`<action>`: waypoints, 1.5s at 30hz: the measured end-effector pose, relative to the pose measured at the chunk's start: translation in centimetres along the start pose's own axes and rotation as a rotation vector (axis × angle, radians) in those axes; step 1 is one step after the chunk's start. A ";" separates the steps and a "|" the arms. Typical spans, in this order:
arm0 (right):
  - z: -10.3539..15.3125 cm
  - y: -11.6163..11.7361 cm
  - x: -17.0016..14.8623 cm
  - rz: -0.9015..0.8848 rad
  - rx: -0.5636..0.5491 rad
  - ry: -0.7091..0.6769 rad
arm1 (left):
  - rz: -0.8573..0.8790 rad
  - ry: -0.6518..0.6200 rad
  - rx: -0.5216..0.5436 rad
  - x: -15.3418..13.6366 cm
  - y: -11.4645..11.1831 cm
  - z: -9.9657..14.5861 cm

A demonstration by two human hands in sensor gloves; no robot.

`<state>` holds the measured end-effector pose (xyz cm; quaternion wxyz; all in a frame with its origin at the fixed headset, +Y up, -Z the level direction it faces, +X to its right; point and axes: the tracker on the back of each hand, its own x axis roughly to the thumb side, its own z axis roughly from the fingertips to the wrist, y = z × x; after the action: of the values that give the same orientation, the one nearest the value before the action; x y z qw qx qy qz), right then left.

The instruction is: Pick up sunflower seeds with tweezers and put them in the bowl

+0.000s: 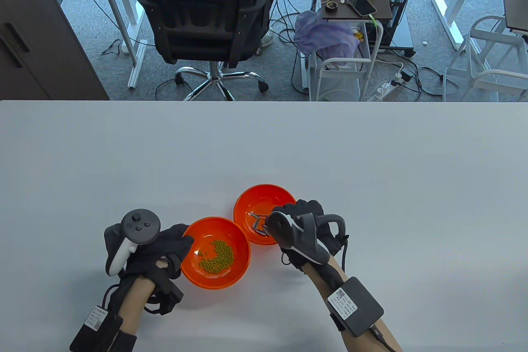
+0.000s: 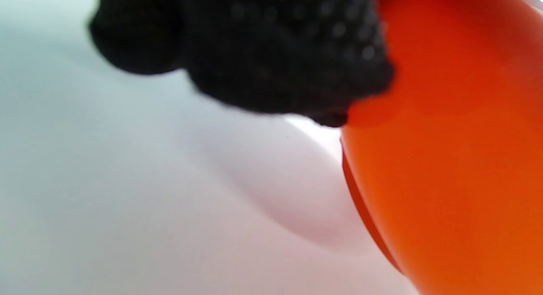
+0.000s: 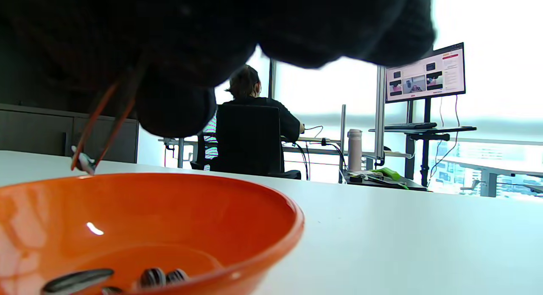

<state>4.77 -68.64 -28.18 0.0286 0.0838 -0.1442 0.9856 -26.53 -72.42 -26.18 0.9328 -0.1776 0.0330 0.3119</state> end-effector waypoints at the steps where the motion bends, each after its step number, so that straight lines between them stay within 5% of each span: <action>1: -0.1 0.5 -0.2 0.014 0.011 0.007 | 0.001 0.000 -0.001 0.0 0.0 0.0; 15: -0.5 1.2 -1.9 -0.057 0.084 0.128 | 0.020 0.021 0.007 -0.4 0.1 -0.3; 36: -0.4 1.2 -1.9 -0.099 0.110 0.120 | 0.209 0.243 0.059 -6.1 0.8 -2.5; 45: -0.3 1.1 -1.9 -0.089 0.110 0.119 | 0.088 0.248 0.205 -5.7 2.1 -1.7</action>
<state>6.52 -69.67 -29.13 0.0764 0.0327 -0.0841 0.9930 -32.22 -74.70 -27.43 0.9202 -0.1172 0.1871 0.3231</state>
